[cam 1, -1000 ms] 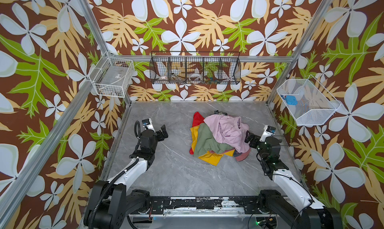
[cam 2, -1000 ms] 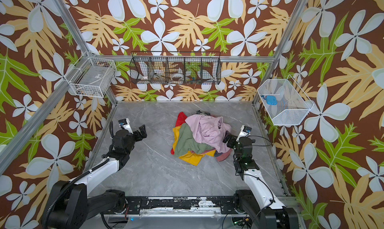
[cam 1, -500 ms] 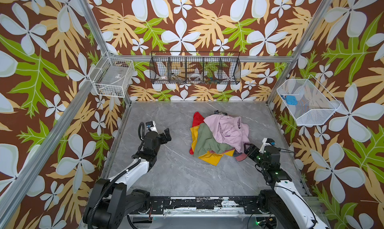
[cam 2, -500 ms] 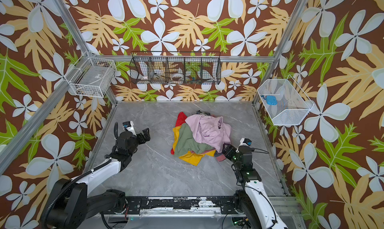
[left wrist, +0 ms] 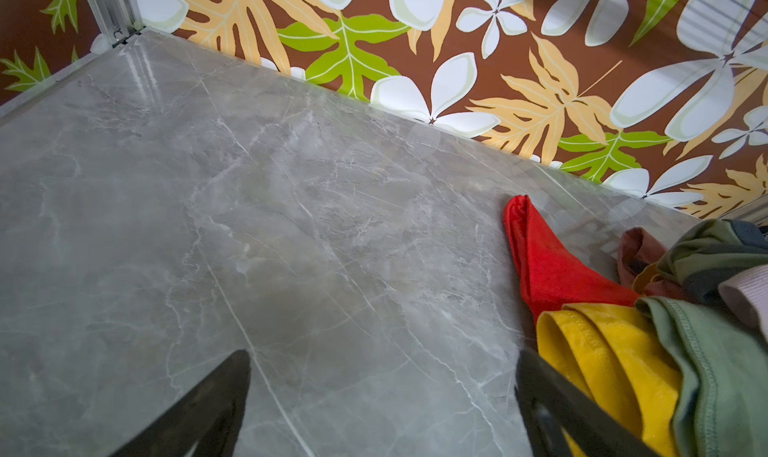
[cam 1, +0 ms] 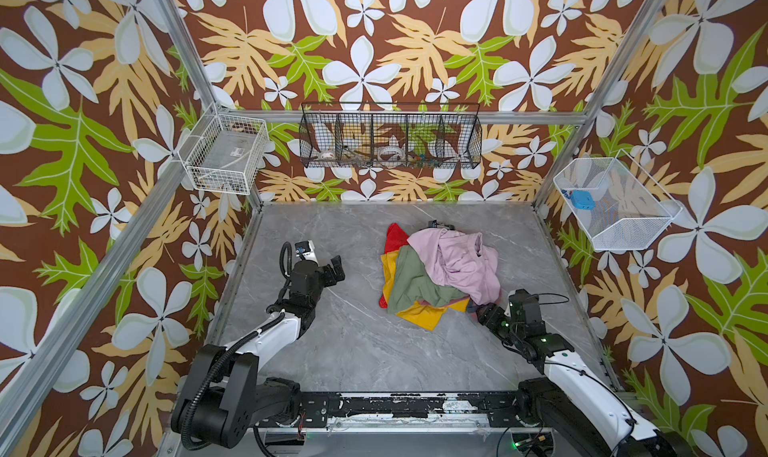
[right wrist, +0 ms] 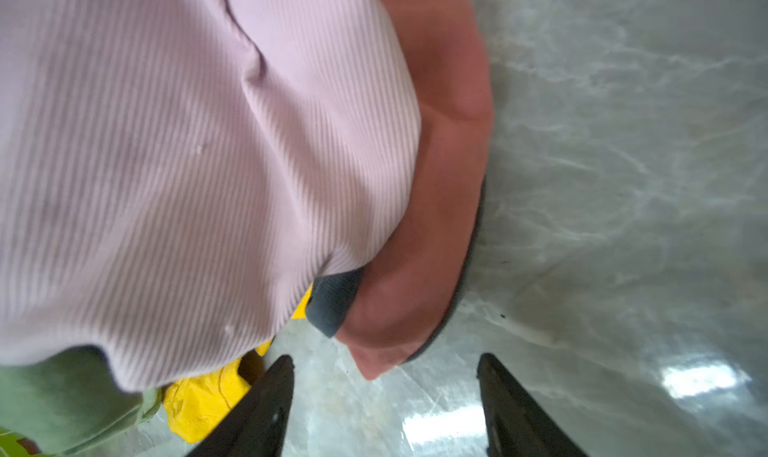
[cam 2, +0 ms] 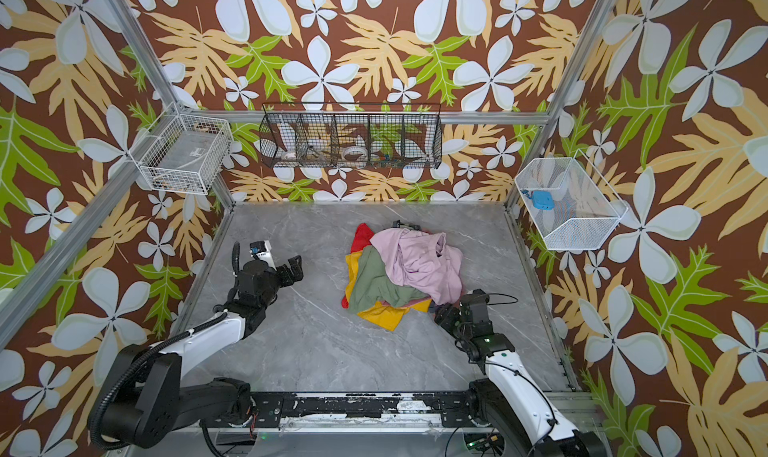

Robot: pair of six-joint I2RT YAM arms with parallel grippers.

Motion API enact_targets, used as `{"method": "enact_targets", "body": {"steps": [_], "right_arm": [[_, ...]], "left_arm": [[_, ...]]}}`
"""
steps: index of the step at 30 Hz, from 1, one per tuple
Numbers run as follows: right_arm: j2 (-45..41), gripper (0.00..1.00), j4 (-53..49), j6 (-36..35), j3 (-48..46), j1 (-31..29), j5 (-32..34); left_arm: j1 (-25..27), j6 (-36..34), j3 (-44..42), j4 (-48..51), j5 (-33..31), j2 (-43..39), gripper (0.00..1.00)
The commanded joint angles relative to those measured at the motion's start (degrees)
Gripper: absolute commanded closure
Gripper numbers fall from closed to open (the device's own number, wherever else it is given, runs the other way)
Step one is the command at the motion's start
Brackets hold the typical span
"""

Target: Pick out a specific cloth from the pile

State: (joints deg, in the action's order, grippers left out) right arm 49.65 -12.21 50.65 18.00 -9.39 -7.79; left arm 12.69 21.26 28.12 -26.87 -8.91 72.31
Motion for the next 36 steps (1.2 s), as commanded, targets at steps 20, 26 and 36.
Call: {"method": "enact_targets", "body": {"steps": [20, 26, 36], "right_arm": [[18.1, 0.42, 8.3, -4.1, 5.9, -1.0, 2.9], [18.0, 0.72, 8.8, -5.2, 6.7, -1.5, 3.1], [7.3, 1.0, 3.4, -4.3, 7.8, -1.5, 4.9]], "left_arm": [[0.1, -0.2, -0.6, -1.1, 0.4, -0.9, 0.0], [0.1, -0.2, -0.7, -0.7, 0.1, -1.1, 0.0], [0.0, -0.3, -1.0, -0.7, 0.4, -1.1, 0.0]]}}
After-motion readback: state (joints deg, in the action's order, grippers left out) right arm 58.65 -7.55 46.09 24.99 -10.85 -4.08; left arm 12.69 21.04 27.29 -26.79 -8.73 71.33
